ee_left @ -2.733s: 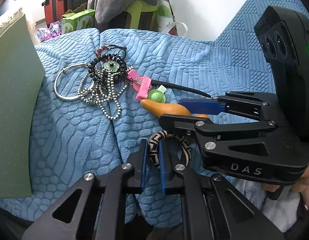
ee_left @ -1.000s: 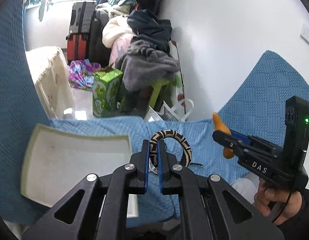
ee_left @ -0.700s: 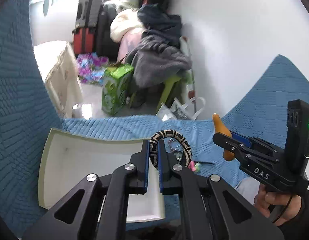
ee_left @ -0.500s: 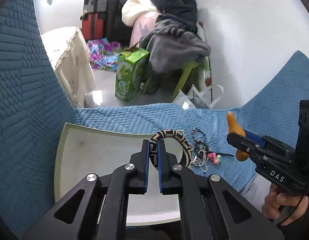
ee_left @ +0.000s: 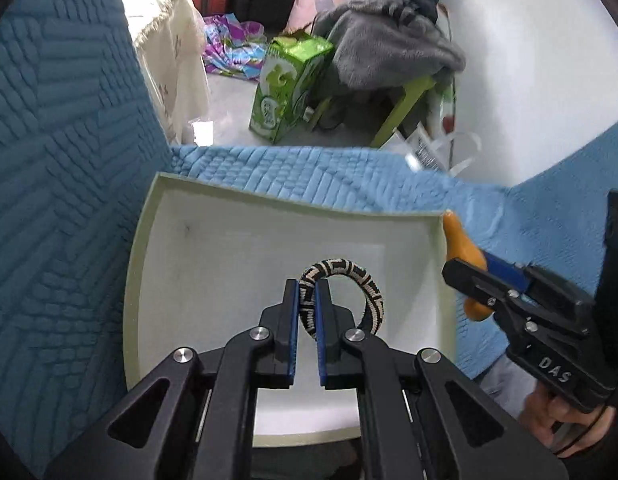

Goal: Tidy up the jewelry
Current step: 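Carry the ring and gourd pendant into the green box and release both, then withdraw both open tools from the box back toward the jewelry pile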

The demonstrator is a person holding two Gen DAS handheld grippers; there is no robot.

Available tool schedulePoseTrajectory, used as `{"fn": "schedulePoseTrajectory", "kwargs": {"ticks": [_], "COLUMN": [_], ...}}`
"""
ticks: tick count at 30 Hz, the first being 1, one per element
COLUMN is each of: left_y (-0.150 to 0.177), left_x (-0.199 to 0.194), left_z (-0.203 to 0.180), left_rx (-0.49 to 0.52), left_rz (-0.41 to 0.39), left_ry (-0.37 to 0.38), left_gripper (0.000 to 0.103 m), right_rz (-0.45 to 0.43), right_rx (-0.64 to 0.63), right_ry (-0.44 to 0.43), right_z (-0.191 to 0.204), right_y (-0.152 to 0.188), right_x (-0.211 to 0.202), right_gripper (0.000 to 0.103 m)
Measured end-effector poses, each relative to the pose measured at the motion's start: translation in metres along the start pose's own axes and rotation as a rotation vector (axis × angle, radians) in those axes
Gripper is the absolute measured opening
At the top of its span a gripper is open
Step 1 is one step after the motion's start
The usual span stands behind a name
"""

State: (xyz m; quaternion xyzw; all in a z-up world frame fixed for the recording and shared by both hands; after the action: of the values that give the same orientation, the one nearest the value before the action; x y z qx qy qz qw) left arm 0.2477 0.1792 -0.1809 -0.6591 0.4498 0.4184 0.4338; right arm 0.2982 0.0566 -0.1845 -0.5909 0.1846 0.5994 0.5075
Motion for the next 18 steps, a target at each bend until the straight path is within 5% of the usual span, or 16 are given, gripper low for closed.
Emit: {"fn": "schedulePoseTrajectory", "kwargs": {"ticks": [6, 13, 17, 18], "left_y": [0.011, 0.014, 0.011, 0.011], "left_x": [0.037, 0.037, 0.033, 0.03], "left_z": [0.014, 0.021, 0.018, 0.016], "left_rx": [-0.037, -0.088, -0.107, -0.102], "left_rz": [0.068, 0.07, 0.09, 0.09], "left_ry": [-0.017, 0.01, -0.009, -0.007], "left_gripper": [0.007, 0.012, 0.052, 0.055], "right_rz": [0.062, 0.071, 0.04, 0.031], "right_rx": [0.01, -0.016, -0.029, -0.032], "right_ry": [0.005, -0.023, -0.062, -0.064], "right_z": [-0.002, 0.0, 0.001, 0.001], "right_y": [0.007, 0.006, 0.0, -0.001], "right_x": [0.037, 0.039, 0.02, 0.015], "right_gripper": [0.028, 0.03, 0.04, 0.04]}}
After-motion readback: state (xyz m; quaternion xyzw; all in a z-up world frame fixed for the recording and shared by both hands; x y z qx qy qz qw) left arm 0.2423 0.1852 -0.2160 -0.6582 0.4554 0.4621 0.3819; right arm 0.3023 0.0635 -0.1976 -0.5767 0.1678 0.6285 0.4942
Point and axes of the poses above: each gripper's, at about its wrist camera, not at the fingertips, and x roughly the way its jaws point, z to its left, y to its underside, the point moved 3 cm from there along x, roughly the way its jaws point, and after that the axes turned 9 degrees about z, right-handed, at the moved point
